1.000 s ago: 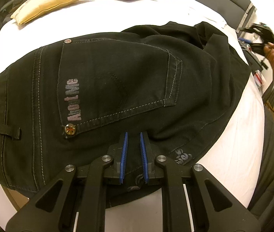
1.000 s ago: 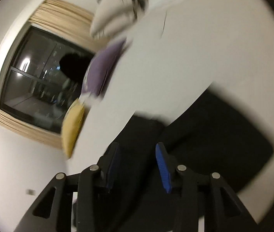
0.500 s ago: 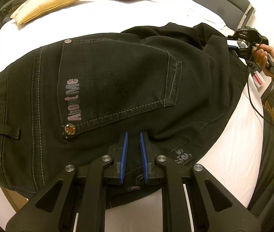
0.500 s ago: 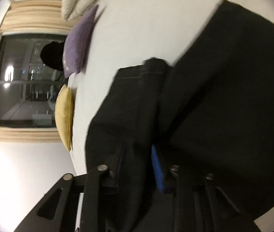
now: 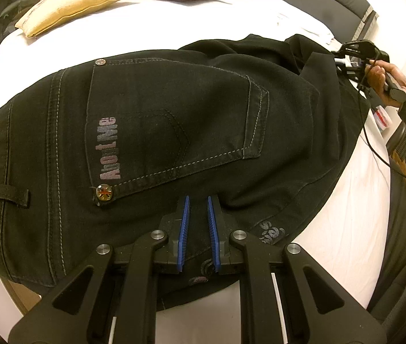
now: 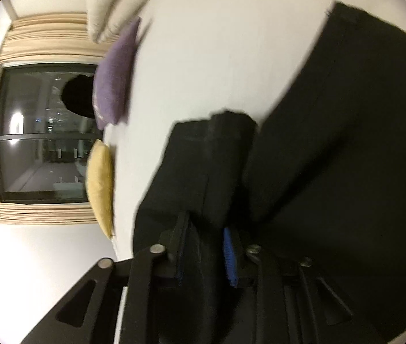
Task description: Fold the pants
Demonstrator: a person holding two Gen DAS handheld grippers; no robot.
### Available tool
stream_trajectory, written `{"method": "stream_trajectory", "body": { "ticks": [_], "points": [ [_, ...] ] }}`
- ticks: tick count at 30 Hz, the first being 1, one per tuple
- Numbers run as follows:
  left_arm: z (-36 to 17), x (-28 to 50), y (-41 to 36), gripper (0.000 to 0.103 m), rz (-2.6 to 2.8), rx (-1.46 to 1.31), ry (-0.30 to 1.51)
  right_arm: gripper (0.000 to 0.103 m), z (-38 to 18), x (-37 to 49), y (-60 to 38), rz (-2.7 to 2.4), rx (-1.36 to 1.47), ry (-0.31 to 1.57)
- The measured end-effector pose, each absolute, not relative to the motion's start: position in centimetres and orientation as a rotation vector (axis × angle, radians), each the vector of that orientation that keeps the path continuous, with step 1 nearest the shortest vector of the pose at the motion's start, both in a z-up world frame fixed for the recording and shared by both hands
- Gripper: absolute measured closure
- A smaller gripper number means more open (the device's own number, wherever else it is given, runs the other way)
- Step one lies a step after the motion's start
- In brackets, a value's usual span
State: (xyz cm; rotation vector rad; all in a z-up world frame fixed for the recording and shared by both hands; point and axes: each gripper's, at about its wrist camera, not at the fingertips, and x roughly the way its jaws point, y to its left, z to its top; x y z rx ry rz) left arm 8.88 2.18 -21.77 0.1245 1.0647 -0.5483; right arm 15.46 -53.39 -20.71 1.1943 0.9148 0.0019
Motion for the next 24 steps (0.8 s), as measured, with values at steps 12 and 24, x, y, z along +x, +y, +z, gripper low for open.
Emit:
{"method": "stream_trajectory", "body": {
  "ticks": [12,24],
  "points": [
    [-21.9,9.0,2.3,0.090,-0.549,0.122,1.063,0.099,-7.9,12.5,-51.9,-0.019,0.865,0.605],
    [-21.4,9.3,1.6,0.090,-0.546,0.156,1.076,0.099,-20.3,1.7,-58.5,-0.325,1.059,0.712]
  ]
}}
